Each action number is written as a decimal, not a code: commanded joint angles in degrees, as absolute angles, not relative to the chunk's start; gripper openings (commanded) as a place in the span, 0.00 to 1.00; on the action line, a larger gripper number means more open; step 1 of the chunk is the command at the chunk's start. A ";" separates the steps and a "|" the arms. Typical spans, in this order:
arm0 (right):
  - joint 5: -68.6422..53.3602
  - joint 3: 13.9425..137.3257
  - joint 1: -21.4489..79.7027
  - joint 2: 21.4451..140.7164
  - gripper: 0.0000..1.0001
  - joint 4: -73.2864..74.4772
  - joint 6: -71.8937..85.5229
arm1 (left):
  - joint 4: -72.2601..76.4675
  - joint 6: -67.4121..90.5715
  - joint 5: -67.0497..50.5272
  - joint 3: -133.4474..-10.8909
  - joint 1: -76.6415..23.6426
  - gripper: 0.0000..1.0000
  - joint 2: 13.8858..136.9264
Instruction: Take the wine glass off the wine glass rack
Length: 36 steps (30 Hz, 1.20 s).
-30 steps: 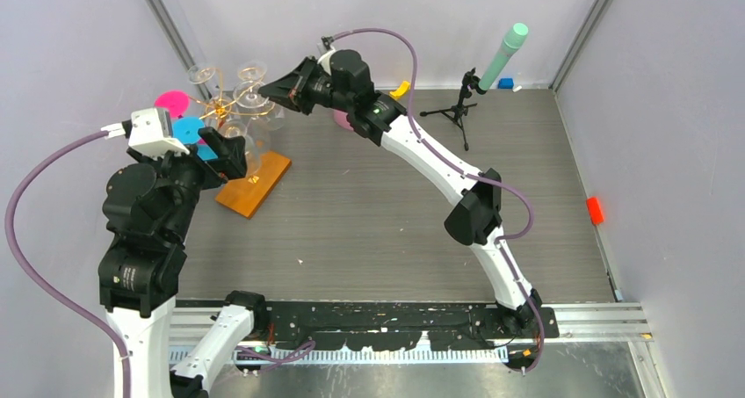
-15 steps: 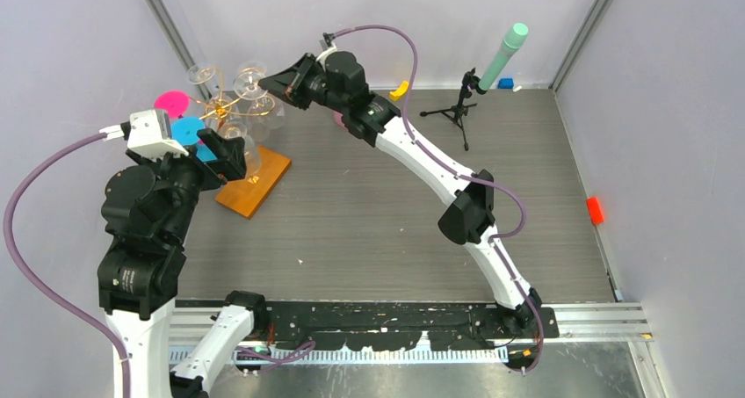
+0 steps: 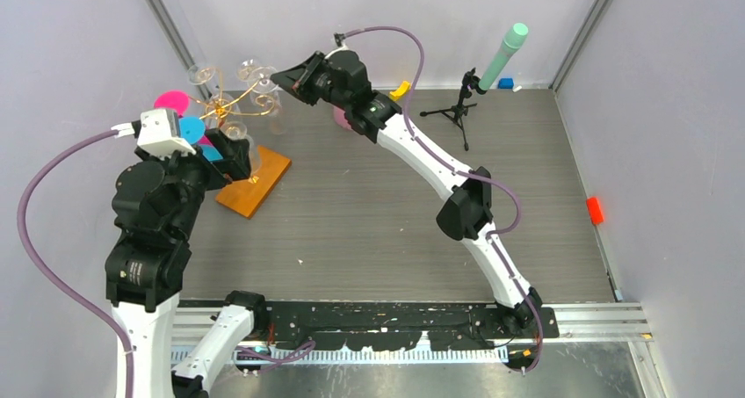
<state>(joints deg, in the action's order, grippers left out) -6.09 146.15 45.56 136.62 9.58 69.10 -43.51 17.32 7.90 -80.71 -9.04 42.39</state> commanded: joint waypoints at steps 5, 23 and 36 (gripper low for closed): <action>-8.89 139.51 42.24 127.70 0.00 4.17 73.13 | -39.64 17.29 5.76 -80.45 -8.91 1.00 43.94; -19.41 101.10 34.78 100.82 0.00 -7.34 79.75 | -22.24 18.58 -20.46 -70.17 -8.88 1.00 48.31; -21.43 87.69 33.75 85.13 0.00 -0.50 82.76 | 7.91 17.40 -42.63 -59.87 -11.04 0.99 54.02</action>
